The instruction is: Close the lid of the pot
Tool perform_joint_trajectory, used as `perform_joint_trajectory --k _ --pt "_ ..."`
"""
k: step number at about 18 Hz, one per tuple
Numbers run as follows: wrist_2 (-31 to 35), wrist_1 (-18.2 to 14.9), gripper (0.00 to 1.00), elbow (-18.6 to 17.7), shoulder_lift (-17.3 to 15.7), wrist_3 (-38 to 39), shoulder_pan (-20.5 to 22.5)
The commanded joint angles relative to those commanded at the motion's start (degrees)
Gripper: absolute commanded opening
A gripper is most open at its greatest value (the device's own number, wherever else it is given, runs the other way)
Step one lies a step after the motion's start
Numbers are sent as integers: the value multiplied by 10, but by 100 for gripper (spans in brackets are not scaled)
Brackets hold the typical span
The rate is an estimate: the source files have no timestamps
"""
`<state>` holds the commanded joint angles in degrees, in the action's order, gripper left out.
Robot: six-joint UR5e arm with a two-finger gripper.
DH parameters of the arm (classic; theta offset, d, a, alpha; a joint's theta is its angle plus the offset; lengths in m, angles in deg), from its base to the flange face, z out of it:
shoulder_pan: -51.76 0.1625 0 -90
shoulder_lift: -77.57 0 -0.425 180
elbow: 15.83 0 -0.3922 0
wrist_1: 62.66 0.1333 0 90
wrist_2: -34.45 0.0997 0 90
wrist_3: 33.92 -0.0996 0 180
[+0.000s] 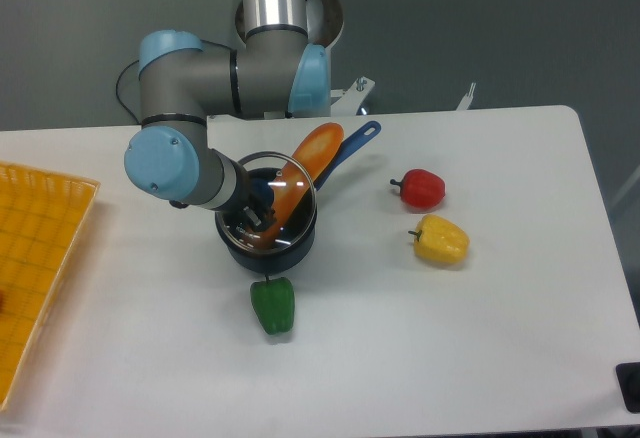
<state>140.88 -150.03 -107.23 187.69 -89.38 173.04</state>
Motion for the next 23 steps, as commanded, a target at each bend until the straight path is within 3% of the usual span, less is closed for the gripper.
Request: perform_joint_trajectory --k 11,13,15,23 --pt "0 -2 70 3 6 1 0" --pt "0 -2 76 4 7 1 0" --pt "0 -3 94 4 6 1 0" --pt "0 -4 99 4 8 1 0"
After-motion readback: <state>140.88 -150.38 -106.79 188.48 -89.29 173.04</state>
